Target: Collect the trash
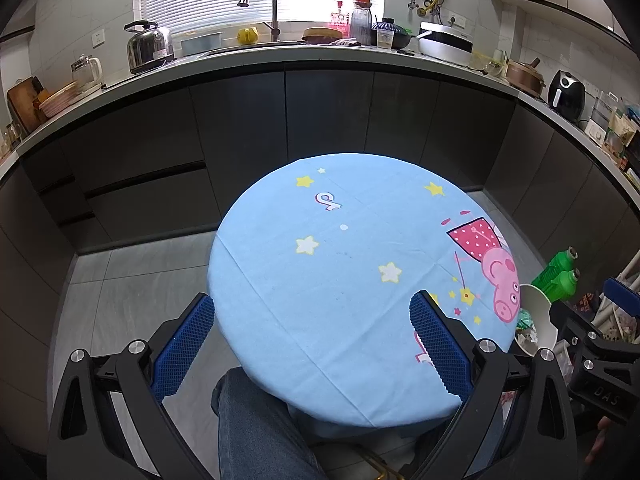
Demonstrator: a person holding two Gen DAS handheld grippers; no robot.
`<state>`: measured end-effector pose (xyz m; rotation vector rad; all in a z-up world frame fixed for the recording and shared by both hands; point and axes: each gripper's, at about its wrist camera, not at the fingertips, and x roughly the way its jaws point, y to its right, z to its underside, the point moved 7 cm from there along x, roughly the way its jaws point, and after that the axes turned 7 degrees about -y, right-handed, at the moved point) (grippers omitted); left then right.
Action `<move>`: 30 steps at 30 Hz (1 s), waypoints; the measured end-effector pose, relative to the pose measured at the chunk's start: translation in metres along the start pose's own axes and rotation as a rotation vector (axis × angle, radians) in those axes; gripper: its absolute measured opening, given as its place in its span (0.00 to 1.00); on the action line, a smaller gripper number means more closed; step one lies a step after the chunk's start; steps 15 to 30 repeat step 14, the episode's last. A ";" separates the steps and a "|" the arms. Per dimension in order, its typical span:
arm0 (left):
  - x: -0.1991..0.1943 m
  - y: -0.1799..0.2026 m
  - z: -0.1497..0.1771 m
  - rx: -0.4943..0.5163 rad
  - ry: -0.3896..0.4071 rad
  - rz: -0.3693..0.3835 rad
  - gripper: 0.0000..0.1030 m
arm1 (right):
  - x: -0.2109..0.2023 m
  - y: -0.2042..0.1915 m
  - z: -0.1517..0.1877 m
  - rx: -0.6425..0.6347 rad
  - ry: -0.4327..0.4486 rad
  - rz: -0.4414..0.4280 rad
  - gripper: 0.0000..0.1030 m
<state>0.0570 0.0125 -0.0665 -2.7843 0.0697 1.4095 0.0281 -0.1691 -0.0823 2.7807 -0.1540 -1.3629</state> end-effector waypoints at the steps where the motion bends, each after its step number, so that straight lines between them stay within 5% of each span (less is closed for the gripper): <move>1: 0.001 0.000 0.000 0.001 0.000 0.000 0.92 | 0.000 0.000 0.000 0.001 0.000 -0.001 0.97; 30: 0.003 0.001 -0.001 0.006 -0.004 -0.003 0.92 | 0.001 0.000 0.001 0.001 -0.002 -0.003 0.97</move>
